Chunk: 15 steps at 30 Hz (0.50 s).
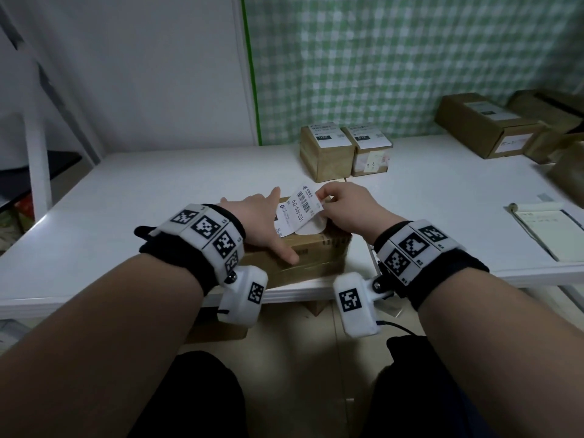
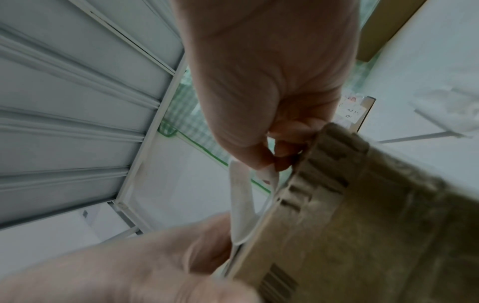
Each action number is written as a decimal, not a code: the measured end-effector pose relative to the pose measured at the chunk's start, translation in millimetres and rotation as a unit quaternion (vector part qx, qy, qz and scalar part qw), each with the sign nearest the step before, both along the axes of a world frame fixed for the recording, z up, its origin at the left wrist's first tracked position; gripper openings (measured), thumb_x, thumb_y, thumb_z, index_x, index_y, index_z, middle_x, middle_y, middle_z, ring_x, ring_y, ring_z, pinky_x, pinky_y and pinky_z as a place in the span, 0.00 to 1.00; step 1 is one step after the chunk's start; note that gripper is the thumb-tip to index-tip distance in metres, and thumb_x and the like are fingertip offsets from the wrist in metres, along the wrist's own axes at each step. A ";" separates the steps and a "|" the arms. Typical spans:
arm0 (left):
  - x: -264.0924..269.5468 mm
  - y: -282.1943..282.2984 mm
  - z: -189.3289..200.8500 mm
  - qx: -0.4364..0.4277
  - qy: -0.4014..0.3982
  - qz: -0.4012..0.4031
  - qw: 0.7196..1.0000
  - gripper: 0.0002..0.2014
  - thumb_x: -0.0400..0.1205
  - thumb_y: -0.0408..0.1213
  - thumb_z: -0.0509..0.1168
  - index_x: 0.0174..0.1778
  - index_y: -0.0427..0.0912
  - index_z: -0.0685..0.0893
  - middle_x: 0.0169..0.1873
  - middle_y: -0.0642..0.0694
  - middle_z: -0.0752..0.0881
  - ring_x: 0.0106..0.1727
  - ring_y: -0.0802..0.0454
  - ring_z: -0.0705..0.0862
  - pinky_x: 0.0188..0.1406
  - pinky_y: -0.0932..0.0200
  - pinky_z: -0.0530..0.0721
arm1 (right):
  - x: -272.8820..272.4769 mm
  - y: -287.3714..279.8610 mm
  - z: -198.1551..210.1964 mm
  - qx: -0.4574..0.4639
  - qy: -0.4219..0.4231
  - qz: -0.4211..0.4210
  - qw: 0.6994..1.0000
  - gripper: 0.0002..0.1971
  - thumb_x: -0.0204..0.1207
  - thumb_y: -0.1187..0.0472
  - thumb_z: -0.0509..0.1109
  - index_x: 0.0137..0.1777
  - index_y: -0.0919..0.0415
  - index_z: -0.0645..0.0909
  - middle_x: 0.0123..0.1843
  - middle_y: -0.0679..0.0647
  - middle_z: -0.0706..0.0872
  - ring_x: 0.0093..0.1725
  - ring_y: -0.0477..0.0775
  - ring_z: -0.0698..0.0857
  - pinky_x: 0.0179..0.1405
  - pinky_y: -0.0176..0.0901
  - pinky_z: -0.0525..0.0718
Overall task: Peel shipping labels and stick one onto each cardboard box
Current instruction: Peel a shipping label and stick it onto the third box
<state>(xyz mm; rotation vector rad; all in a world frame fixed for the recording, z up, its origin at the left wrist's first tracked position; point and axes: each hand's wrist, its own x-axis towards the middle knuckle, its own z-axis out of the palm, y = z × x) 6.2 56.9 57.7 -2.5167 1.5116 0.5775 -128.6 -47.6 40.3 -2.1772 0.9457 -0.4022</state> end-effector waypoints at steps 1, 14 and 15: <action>-4.6 -3.6 -2.3 -0.020 0.009 -0.002 1.000 0.69 0.54 0.71 0.75 0.81 0.48 0.40 0.77 0.47 0.68 0.76 0.44 0.67 0.73 0.31 0.58 | -0.4 -0.2 -0.6 0.000 -0.002 -0.005 1.000 0.12 0.75 0.68 0.63 0.50 0.56 0.87 0.44 0.50 0.83 0.47 0.51 0.80 0.42 0.38 0.77; -38.6 -23.8 -25.8 -0.136 0.015 0.011 0.990 0.70 0.56 0.71 0.73 0.82 0.41 0.38 0.82 0.45 0.57 0.82 0.47 0.56 0.79 0.31 0.46 | -4.3 -4.4 -4.9 0.039 -0.044 -0.010 0.998 0.15 0.71 0.72 0.63 0.41 0.49 0.83 0.34 0.45 0.78 0.33 0.44 0.76 0.26 0.34 0.71; -38.6 -23.8 -25.6 -0.134 0.014 0.010 0.991 0.70 0.56 0.71 0.73 0.82 0.41 0.38 0.82 0.46 0.57 0.82 0.47 0.55 0.79 0.31 0.46 | -4.1 -5.4 -5.0 0.038 -0.043 -0.012 0.998 0.16 0.69 0.73 0.64 0.39 0.48 0.82 0.34 0.46 0.78 0.32 0.45 0.76 0.27 0.34 0.72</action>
